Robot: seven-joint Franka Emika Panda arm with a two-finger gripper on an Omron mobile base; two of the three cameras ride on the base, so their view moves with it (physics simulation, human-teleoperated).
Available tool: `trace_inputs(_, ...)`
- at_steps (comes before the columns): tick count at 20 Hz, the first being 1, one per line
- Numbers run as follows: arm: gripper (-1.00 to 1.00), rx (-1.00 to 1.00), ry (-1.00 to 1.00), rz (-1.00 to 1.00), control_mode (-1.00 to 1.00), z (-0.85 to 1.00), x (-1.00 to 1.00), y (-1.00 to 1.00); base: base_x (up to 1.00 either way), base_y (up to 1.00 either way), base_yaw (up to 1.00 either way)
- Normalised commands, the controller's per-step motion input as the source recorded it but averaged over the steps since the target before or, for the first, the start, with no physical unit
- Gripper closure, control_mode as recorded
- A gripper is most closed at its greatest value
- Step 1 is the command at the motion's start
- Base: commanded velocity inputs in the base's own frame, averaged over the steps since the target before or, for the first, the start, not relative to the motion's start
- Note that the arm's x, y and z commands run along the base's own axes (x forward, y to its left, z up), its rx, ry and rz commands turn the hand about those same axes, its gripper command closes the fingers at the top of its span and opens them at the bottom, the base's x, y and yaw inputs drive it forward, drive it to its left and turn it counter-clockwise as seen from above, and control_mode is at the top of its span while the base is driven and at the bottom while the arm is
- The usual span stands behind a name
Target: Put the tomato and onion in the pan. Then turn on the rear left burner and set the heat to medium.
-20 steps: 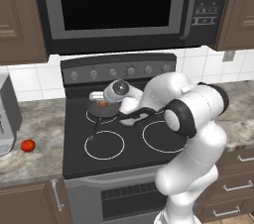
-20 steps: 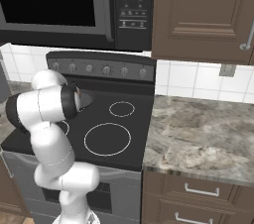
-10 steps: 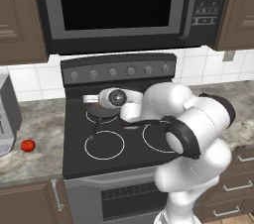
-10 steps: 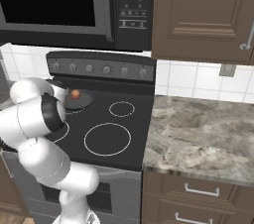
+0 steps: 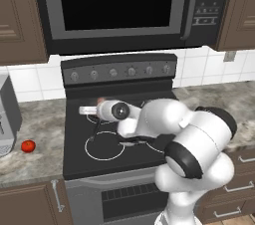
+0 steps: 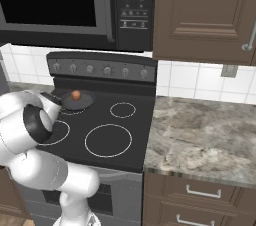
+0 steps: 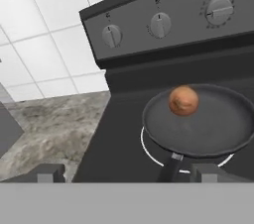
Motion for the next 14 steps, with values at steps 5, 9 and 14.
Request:
trace_inputs(5,-1.0,0.0,0.18,0.07,-1.0,0.66,-0.27,0.44,0.0,0.0,0.0)
trace_inputs(9,-1.0,0.0,0.1,0.05,-1.0,0.69,-0.34,0.5,0.0,0.0,0.0)
trace_inputs(14,-1.0,-0.02,0.1,0.03,-1.0,0.84,-0.28,0.48,0.0,0.0,0.0)
